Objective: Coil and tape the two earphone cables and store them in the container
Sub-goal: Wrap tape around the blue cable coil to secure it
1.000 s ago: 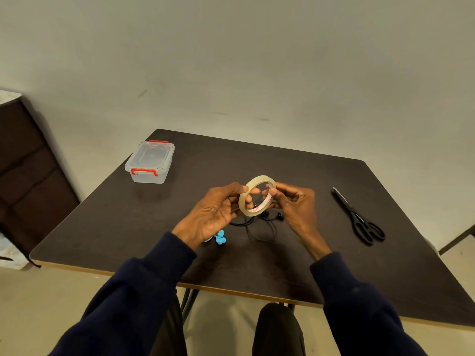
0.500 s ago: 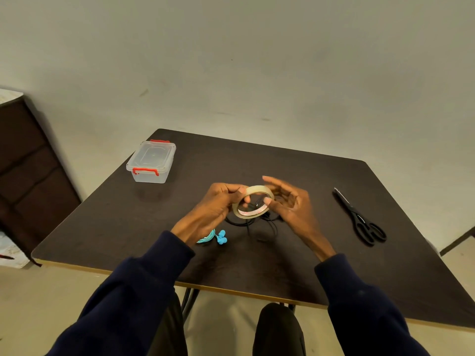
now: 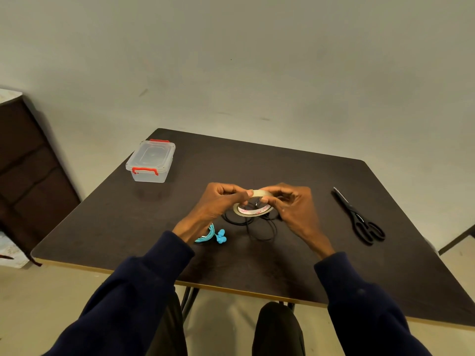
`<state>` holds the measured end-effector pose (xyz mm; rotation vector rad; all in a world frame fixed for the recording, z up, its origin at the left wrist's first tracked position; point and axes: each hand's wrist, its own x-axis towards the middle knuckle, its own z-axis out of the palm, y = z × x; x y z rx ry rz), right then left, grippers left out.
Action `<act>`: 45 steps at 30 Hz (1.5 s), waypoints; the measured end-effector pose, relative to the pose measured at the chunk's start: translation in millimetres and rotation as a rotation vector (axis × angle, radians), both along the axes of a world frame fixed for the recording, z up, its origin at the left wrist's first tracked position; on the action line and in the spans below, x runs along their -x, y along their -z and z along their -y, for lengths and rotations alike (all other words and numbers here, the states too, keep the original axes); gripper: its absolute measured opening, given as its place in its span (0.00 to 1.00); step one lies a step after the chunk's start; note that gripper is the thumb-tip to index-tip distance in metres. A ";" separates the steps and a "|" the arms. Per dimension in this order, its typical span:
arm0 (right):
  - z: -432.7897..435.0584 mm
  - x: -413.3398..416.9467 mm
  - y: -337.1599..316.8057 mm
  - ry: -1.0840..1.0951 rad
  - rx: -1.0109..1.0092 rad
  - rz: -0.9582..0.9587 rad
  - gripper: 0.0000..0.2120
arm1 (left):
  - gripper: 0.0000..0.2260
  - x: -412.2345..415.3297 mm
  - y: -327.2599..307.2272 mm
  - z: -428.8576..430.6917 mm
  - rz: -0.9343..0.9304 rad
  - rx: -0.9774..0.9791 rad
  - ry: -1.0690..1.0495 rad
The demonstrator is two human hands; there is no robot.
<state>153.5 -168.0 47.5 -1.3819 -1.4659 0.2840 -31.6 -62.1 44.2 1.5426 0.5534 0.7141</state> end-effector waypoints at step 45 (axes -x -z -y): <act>0.1 -6.9 -10.8 -0.052 -0.045 0.190 0.11 | 0.03 1.2 -11.7 13.9 0.039 0.598 0.020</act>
